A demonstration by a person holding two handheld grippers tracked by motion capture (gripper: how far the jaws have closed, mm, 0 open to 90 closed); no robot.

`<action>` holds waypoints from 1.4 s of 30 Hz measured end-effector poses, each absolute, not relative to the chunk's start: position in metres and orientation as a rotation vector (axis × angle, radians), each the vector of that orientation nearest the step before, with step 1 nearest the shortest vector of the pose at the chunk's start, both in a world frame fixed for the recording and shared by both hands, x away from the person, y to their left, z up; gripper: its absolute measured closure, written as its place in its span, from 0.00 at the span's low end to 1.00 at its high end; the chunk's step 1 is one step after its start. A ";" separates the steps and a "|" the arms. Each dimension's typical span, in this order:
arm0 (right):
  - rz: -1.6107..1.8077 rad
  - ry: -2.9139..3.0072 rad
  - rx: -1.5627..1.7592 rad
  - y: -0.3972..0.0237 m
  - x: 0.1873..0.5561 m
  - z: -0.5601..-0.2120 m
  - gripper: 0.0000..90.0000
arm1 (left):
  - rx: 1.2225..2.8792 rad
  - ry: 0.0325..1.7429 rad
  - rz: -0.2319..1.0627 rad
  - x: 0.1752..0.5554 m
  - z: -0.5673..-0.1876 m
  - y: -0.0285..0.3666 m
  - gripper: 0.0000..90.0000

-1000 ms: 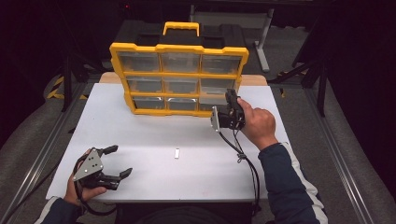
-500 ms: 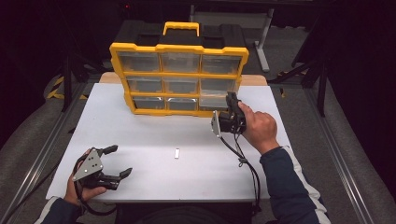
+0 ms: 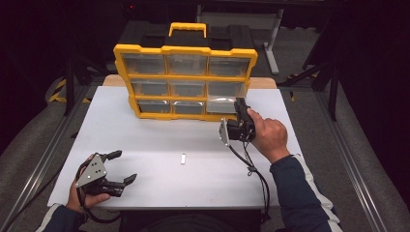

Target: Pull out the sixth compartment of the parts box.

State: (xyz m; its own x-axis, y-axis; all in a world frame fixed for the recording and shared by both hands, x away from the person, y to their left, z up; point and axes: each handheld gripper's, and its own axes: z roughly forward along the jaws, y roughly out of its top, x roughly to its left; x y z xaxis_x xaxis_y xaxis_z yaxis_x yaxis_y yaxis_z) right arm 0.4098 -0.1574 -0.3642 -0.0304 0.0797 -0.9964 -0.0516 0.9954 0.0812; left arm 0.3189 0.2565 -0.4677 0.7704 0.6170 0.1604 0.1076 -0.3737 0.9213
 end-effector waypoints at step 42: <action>0.439 1.676 0.162 -0.161 0.400 -0.353 0.63 | 1.902 0.552 0.604 0.319 -0.467 0.257 0.10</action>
State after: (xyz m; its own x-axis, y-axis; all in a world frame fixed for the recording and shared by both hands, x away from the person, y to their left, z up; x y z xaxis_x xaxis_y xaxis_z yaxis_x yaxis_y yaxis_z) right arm 0.3998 -0.1609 -0.3530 -0.1585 0.3532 -0.9220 -0.1436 0.9157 0.3755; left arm 0.3188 0.2568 -0.4670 0.7689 0.6185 0.1622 0.1065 -0.3740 0.9213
